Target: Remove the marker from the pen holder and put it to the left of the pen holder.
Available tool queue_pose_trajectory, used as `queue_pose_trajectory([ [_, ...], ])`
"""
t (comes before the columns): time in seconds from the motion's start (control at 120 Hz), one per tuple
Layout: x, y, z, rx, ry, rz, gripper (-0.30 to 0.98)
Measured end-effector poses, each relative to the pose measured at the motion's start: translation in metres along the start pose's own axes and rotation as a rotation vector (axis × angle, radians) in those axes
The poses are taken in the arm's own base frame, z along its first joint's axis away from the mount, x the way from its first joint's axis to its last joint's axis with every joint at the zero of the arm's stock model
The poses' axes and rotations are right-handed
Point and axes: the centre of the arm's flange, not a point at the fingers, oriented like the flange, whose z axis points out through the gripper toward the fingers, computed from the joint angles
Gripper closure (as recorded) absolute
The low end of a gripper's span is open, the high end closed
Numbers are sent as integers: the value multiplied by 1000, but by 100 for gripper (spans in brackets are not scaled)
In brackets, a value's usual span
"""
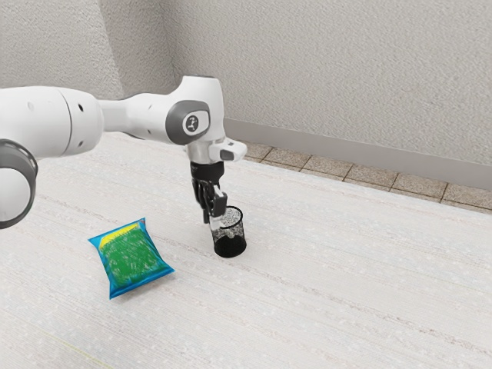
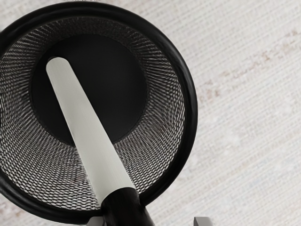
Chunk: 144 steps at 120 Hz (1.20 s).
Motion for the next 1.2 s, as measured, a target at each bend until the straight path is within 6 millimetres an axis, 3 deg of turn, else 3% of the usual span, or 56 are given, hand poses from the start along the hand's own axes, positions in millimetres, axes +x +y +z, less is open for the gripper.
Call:
queue_pose_trajectory([
  [0.325, -3, -8, -7, 20, 9, -27, 72],
  [0.508, -15, 1, -40, 64, 43, -32, 75],
  [0.775, -48, 27, -82, 115, 49, -38, 77],
  [0.917, -65, 39, -118, 153, 85, -45, 78],
  [1.067, -80, 30, -138, 170, 108, -74, 79],
  [1.2, -82, -1, -130, 155, 99, -117, 79],
])
